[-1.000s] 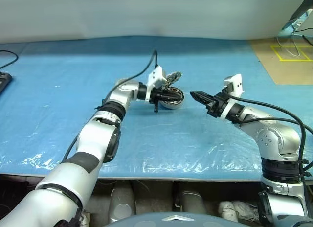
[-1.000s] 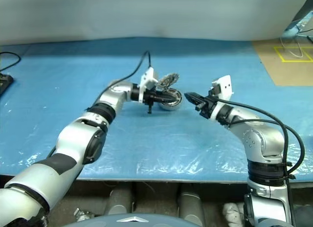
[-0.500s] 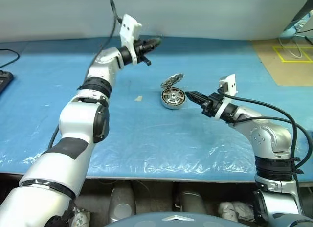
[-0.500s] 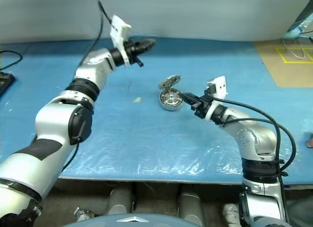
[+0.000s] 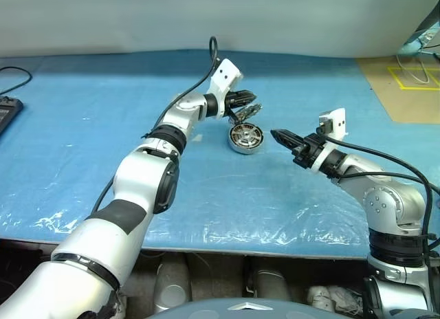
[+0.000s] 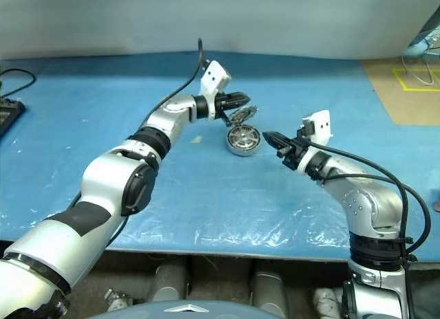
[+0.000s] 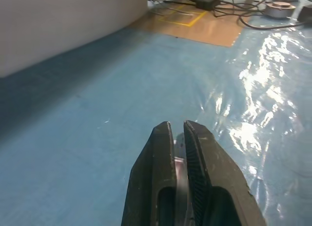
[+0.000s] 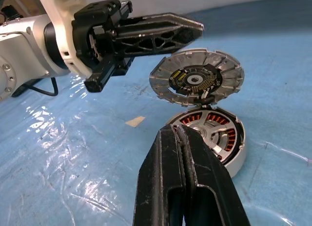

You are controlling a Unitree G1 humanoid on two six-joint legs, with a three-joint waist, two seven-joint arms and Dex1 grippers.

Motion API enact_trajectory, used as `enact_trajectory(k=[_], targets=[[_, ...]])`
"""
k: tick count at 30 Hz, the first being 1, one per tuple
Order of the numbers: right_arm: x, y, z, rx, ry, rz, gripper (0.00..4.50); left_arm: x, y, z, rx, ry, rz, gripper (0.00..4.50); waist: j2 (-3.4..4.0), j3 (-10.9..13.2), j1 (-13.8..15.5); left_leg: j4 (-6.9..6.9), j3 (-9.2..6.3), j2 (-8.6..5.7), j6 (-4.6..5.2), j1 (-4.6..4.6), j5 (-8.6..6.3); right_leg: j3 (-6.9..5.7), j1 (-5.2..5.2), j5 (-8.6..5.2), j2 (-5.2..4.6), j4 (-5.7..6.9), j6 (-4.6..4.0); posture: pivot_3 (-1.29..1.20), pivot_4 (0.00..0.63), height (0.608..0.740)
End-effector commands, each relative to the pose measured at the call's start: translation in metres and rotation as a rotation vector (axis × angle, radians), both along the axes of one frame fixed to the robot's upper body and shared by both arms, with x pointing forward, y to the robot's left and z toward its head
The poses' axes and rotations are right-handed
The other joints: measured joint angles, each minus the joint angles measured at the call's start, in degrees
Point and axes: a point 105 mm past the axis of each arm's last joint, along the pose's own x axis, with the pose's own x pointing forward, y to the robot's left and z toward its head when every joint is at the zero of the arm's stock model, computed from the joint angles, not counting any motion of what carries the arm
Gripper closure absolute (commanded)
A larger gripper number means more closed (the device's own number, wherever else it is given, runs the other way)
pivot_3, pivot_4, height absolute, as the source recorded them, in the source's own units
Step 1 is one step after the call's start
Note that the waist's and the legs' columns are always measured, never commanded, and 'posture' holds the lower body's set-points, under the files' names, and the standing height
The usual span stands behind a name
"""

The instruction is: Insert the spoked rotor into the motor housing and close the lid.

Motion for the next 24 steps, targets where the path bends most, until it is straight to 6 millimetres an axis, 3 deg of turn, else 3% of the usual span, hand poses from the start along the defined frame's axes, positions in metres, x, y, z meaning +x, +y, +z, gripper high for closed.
enact_trajectory(k=[1, 7, 13, 24], targets=[[-0.006, -0.008, 0.015, 0.001, -0.059, -0.031, 4.5, -0.012, -0.008, -0.002, 0.039, -0.019, -0.117, 4.06, 0.0, 0.0, 0.0, 0.0, 0.0, 0.0, 0.0, 0.0, 0.0, 0.0, 0.0, 0.0, 0.0, 0.0, 0.0, 0.0, 0.15, 0.74], [-0.007, -0.01, 0.017, 0.003, -0.066, -0.054, 4.5, -0.025, -0.006, -0.028, 0.154, -0.001, -0.225, 4.06, 0.01, 0.0, 0.0, -0.02, 0.0, 0.0, 0.0, 0.01, 0.0, 0.0, 0.0, 0.0, 0.0, -0.01, 0.0, 0.0, 0.15, 0.74], [-0.008, -0.013, 0.018, 0.003, -0.072, -0.072, 4.5, -0.026, 0.002, -0.053, 0.246, 0.007, -0.208, 4.06, 0.01, 0.0, 0.0, -0.02, 0.0, 0.0, 0.0, 0.0, 0.0, 0.0, 0.0, 0.0, -0.01, 0.0, 0.0, 0.0, 0.15, 0.74], [-0.006, -0.019, 0.017, -0.012, -0.071, -0.109, 4.5, -0.034, 0.009, -0.07, 0.254, 0.041, -0.25, 4.06, 0.01, 0.0, 0.0, -0.02, 0.0, 0.0, 0.0, 0.01, 0.0, 0.0, 0.0, -0.01, -0.09, -0.01, -0.01, 0.0, 0.15, 0.74]])
